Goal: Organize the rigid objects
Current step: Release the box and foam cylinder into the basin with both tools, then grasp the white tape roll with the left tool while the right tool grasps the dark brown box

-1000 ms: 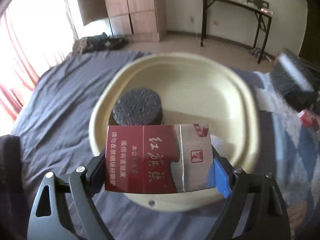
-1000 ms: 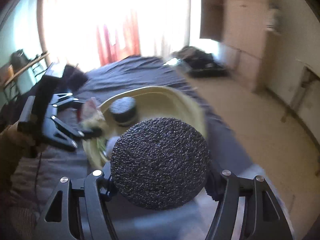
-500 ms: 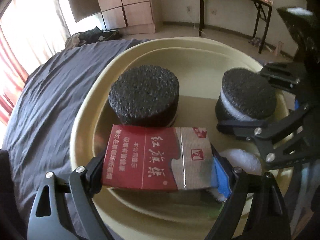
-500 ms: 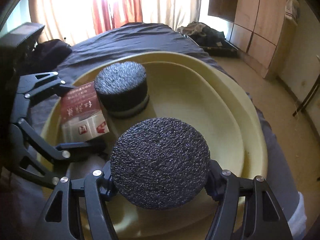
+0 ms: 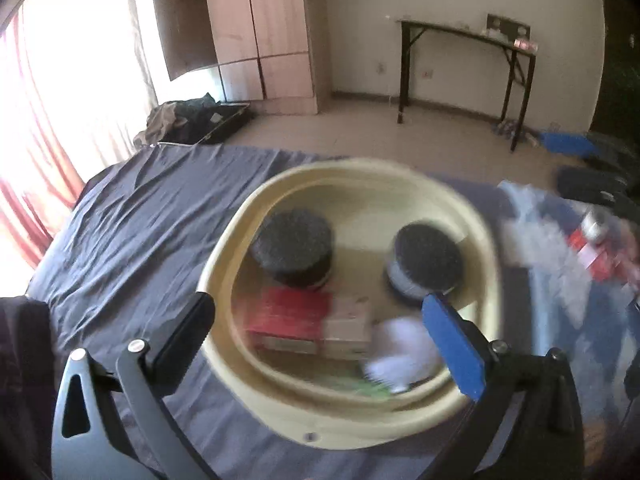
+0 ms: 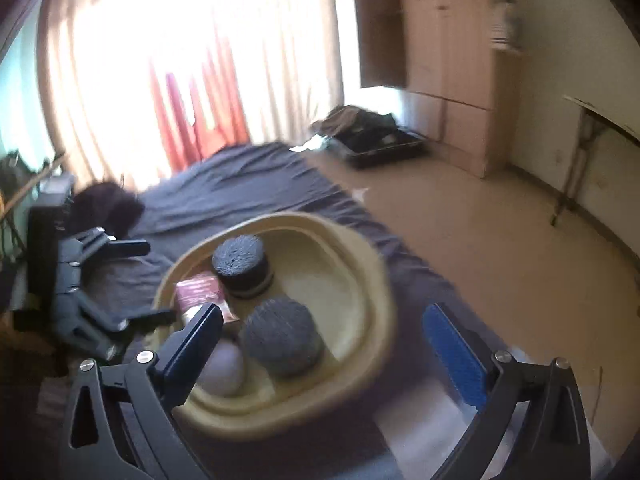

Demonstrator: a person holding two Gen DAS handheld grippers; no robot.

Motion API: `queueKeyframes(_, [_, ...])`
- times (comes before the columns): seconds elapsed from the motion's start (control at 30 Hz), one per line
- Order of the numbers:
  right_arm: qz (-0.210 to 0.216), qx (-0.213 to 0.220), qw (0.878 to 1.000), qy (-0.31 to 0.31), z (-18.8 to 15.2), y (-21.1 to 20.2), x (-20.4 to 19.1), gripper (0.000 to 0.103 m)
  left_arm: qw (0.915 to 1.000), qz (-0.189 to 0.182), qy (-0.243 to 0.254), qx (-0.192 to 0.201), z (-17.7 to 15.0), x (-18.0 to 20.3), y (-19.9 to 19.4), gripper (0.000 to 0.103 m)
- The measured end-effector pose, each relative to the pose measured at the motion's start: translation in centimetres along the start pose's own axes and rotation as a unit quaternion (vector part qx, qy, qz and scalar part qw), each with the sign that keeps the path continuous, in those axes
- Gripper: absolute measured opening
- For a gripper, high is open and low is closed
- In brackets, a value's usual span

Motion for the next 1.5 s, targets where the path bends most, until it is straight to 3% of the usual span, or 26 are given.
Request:
queueKeyframes(0.17, [-0.099,0.005,0.994,0.052,-4.9,-11.9,9.0,0.103,0.9960,-0.079,0.027,0.032,3.0,9.2,-0.2,0.103])
queueKeyframes(0.33, [-0.210,-0.025,0.969,0.126,-13.8,-20.3,17.6,0.103,0.9802,-0.176,0.090,-0.007,3.4,22.5,2.6,0.103])
queueKeyframes(0.4, [-0.254,-0.045,0.951,0.169,-18.5,-22.7,21.0,0.103,0.9762,-0.180,0.120,-0.017,3.3,26.8,3.8,0.103])
queueKeyframes(0.5, [-0.275,-0.064,0.933,0.223,-24.2,-24.9,23.5,0.103,0.9719,-0.182,0.146,-0.029,2.9,31.5,5.6,0.103])
queueKeyframes(0.63, [-0.296,-0.085,0.913,0.268,-28.9,-25.9,25.5,0.103,0.9717,-0.182,0.143,-0.046,3.2,34.7,8.0,0.103])
queueKeyframes(0.73, [-0.282,-0.086,0.917,0.268,-29.8,-25.9,26.0,0.103,0.9742,-0.175,0.134,-0.051,3.7,35.1,9.2,0.103])
queueKeyframes(0.9, [-0.313,-0.075,0.923,0.209,-30.2,-27.0,27.7,0.103,0.9732,-0.190,0.114,-0.063,4.0,35.6,10.3,0.103])
queueKeyframes(0.97, [-0.298,-0.097,0.935,0.163,-31.3,-26.4,27.9,0.103,0.9733,-0.190,0.111,-0.065,4.0,35.7,10.8,0.103])
queueKeyframes(1.07, [-0.305,-0.100,0.941,0.103,-32.1,-26.1,28.8,0.103,0.9740,-0.184,0.110,-0.072,3.8,35.6,11.7,0.103])
queueKeyframes(1.17, [-0.314,-0.112,0.934,0.133,-33.2,-26.2,30.8,0.103,0.9721,-0.185,0.120,-0.081,3.4,36.1,12.2,0.103])
queueKeyframes(1.3, [-0.284,-0.115,0.939,0.153,-33.4,-25.7,31.9,0.103,0.9708,-0.186,0.128,-0.081,3.4,36.4,12.6,0.102])
queueKeyframes(1.37, [-0.275,-0.121,0.942,0.148,-33.4,-25.3,32.2,0.103,0.9708,-0.186,0.126,-0.083,3.5,36.4,12.9,0.095])
queueKeyframes(1.43, [-0.279,-0.118,0.943,0.141,-33.0,-25.6,32.2,0.102,0.9705,-0.185,0.124,-0.091,3.3,36.2,13.3,0.073])
queueKeyframes(1.5, [-0.284,-0.113,0.944,0.127,-32.7,-25.5,31.9,0.088,0.9683,-0.185,0.130,-0.106,2.8,36.1,13.7,0.062])
Point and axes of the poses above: each gripper's, at about its wrist camera, not at the fingertips, and y roughly the way its jaws point, x to its right, z to its top, the point moved 9 cm from there along y, roughly the way its jaws point, and after that the axes turned 7 degrees about -z, right-handed, at the moved point
